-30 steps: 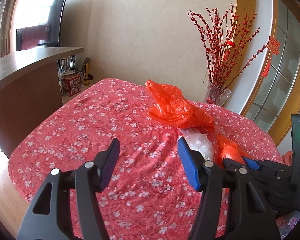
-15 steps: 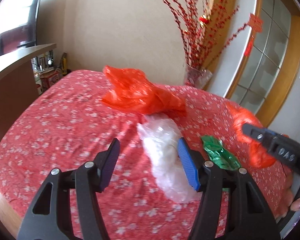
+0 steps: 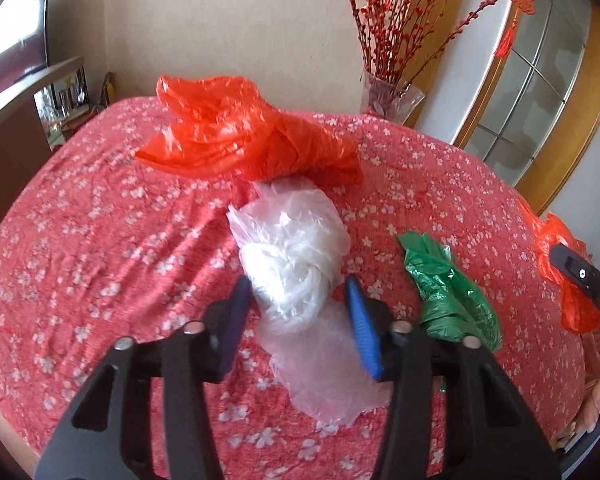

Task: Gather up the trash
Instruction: 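Grasp the white plastic bag with the left tool while the right tool holds the orange bag, then carry the white and orange bags over the basket and open both tools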

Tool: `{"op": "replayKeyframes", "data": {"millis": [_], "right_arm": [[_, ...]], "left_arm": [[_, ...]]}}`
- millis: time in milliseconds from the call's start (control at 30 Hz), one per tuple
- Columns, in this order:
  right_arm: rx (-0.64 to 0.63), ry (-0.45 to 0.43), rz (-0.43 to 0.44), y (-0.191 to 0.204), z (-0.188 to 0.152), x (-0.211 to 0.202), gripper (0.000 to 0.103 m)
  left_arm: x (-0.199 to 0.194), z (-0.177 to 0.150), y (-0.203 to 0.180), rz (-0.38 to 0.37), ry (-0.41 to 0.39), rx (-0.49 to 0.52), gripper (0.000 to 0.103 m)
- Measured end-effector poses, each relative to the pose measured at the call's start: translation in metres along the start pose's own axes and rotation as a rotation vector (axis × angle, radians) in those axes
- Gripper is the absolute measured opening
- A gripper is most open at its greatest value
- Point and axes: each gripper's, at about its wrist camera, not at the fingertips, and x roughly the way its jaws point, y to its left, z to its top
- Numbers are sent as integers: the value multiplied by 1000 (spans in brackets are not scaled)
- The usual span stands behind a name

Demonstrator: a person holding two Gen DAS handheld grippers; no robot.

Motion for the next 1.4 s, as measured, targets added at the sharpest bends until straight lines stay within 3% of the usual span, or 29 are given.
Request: {"op": "replayKeyframes", "data": {"millis": [100, 200, 700, 1100, 1400], "right_arm": [[11, 1, -6, -7, -2, -2, 27], [18, -3, -11, -12, -4, -5, 27], [67, -95, -67, -50, 1, -43, 27], [98, -269, -252, -94, 6, -102, 27], [133, -351, -371, -129, 2, -143, 27]], "left_arm": [[1, 0, -1, -10, -4, -7, 31], [-6, -2, -1, -26, -25, -13, 29], [-72, 11, -33, -133, -185, 55, 28], [-83, 23, -109, -284, -253, 149, 28], [-81, 21, -176, -417, -239, 230, 28]]}}
